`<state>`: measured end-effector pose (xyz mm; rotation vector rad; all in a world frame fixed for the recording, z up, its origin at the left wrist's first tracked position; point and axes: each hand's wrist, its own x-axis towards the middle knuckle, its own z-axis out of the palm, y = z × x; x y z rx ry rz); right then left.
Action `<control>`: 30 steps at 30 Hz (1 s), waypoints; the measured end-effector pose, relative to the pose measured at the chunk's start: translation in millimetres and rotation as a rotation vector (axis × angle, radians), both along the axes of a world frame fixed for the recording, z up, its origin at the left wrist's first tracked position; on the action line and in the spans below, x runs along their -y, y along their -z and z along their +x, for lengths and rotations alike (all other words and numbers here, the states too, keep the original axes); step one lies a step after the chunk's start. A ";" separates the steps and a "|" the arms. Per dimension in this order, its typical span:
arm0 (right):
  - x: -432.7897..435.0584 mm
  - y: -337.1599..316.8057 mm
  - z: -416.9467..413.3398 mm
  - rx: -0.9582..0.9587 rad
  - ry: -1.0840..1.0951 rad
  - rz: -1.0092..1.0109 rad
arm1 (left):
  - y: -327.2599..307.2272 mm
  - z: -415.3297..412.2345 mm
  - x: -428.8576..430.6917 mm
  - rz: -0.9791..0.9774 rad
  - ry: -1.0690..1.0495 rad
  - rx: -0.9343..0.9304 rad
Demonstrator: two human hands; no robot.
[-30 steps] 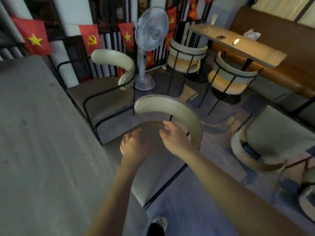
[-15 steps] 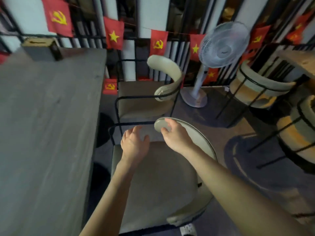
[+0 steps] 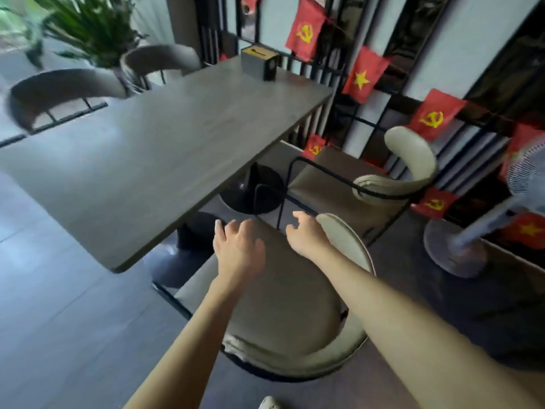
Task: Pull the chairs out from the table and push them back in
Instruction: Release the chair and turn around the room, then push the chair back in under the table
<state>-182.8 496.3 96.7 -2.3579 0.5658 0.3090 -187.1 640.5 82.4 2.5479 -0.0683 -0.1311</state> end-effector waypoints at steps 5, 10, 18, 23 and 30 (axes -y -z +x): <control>4.3 21.6 -11.2 -0.061 -0.138 -0.061 | 15.9 -56.1 5.9 0.051 -0.181 -0.045; 23.6 44.3 -43.5 -0.050 -0.252 -0.090 | 43.3 -109.4 35.0 0.027 -0.333 -0.070; 89.2 73.8 -100.2 -0.114 -0.369 -0.138 | 76.8 -189.3 102.7 0.043 -0.493 -0.219; 130.9 86.9 -95.8 -0.119 -0.501 -0.223 | 90.9 -201.5 134.6 -0.014 -0.656 -0.346; 191.3 119.8 -78.2 -0.063 -0.735 -0.460 | 121.4 -190.9 184.7 -0.206 -1.040 -0.382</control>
